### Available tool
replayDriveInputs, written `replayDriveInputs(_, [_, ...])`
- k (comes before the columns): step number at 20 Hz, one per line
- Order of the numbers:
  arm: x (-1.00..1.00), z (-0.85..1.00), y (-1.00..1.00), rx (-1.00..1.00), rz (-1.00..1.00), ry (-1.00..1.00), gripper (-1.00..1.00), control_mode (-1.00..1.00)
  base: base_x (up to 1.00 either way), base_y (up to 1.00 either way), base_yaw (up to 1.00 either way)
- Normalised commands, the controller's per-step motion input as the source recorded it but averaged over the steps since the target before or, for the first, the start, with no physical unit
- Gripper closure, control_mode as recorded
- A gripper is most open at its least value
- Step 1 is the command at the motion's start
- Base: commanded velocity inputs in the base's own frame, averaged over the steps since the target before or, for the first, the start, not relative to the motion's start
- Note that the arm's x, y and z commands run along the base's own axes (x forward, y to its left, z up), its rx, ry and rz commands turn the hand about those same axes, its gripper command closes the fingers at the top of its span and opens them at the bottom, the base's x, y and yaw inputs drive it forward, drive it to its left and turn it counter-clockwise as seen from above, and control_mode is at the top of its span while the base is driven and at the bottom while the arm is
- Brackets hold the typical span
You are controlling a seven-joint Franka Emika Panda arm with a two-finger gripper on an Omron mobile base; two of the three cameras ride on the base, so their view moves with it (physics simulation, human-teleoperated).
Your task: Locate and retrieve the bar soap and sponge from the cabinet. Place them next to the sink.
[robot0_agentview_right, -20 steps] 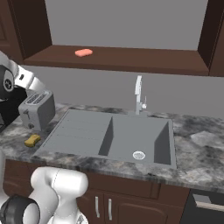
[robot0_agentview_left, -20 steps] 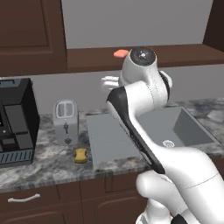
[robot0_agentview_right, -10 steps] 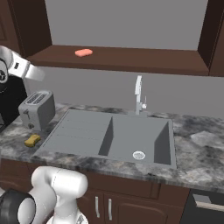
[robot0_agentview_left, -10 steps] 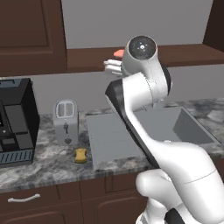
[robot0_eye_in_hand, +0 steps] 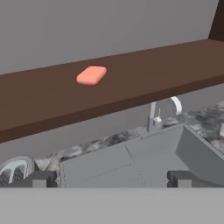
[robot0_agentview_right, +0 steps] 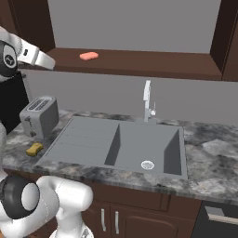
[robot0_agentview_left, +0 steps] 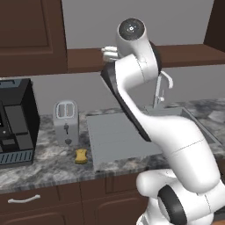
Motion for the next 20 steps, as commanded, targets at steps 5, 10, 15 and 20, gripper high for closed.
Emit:
replayDriveInputs(5, [0.68, -0.02, 0.06, 0.00, -0.04, 0.01, -1.00, -1.00, 0.00, 0.00, 0.00])
replayDriveInputs(10, [0.81, 0.00, 0.15, 0.00, -0.10, 0.02, -1.00, -1.00, 0.00, 0.00, 0.00])
replayDriveInputs(15, [0.87, 0.02, 0.01, 0.01, -0.07, 0.08, -1.00, -1.00, 0.00, 0.00, 0.00])
replayDriveInputs(20, [0.71, 0.08, 0.00, 0.03, -0.07, 0.12, -1.00, -1.00, 0.00, 0.00, 0.00])
